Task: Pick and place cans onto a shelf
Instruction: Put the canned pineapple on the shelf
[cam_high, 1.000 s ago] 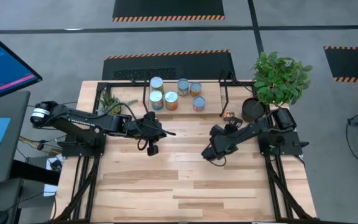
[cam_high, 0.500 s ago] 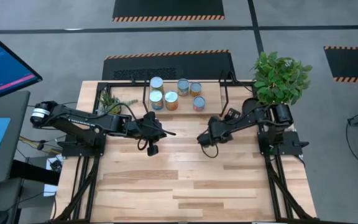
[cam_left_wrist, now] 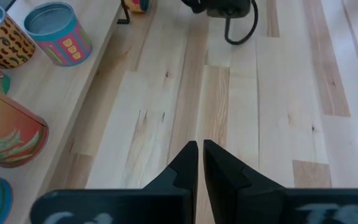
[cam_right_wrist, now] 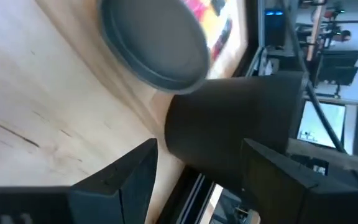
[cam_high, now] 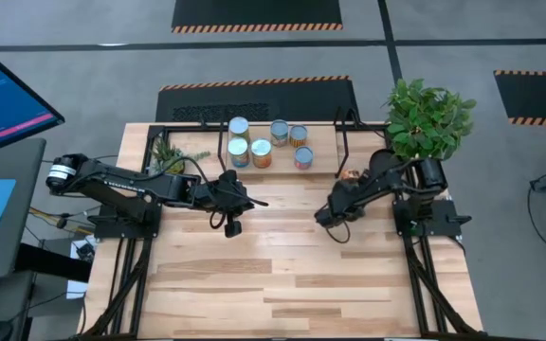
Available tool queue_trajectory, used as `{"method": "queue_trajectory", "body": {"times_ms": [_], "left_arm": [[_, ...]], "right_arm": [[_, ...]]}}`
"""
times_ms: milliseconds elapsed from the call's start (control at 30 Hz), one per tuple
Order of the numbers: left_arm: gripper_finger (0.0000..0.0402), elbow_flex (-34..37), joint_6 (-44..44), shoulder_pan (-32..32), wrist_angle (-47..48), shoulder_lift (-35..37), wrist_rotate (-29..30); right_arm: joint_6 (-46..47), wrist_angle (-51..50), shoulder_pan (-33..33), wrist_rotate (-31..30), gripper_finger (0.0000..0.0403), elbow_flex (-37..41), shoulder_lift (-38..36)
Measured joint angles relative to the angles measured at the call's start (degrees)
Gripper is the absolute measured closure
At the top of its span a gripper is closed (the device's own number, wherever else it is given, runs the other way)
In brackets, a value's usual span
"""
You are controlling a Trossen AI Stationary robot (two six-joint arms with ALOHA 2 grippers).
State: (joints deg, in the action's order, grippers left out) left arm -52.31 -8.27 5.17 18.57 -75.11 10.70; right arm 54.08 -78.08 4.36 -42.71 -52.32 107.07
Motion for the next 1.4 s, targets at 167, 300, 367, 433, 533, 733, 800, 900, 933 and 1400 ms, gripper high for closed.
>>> {"method": "queue_trajectory", "body": {"times_ms": [167, 300, 367, 433, 533, 733, 800, 900, 933, 1400], "left_arm": [[0.0387, -0.01, -0.17, 0.0, -0.01, 0.0, 0.0], [0.0387, 0.0, -0.65, 0.0, -0.02, 0.0, 0.0], [0.0387, 0.0, -1.86, 0.0, -0.01, 0.0, 0.04], [0.0387, -0.02, -2.6, 0.0, -0.02, 0.0, 0.04], [0.0387, 0.0, -3.54, 0.0, -0.02, 0.0, 0.07], [0.0387, -0.02, -4.92, 0.0, -0.02, 0.0, 0.07], [0.0387, 0.0, -4.98, 0.0, -0.02, 0.0, 0.07], [0.0387, 0.0, -5.05, 0.0, -0.02, 0.0, 0.05], [0.0387, 0.0, -5.05, 0.0, -0.02, 0.0, 0.04], [0.0387, -0.01, -4.98, 0.0, -0.02, 0.0, 0.04]], "right_arm": [[0.97, 1.81, 1.15, -1.44, 0.0148, -0.32, 0.0], [-2.01, 4.44, -0.86, -3.35, 0.0148, -0.32, 0.0], [-4.35, 6.01, -2.46, -4.35, 0.0148, -0.32, 0.0], [-6.92, 8.06, -4.26, -5.27, 0.0148, -0.32, 0.0], [-10.53, 10.75, -6.79, -5.86, 0.0148, -0.32, 0.0], [-16.55, 15.24, -9.56, -6.48, 0.0173, -0.32, 0.0], [-18.34, 16.35, -10.08, -5.78, 0.0206, -0.32, 0.0], [-19.47, 16.73, -10.24, -5.33, 0.0279, -0.29, -0.03], [-19.47, 16.54, -10.12, -5.37, 0.0305, -0.28, -0.05], [-13.1, 9.31, -4.1, -2.17, 0.0395, -0.32, -0.92]]}}
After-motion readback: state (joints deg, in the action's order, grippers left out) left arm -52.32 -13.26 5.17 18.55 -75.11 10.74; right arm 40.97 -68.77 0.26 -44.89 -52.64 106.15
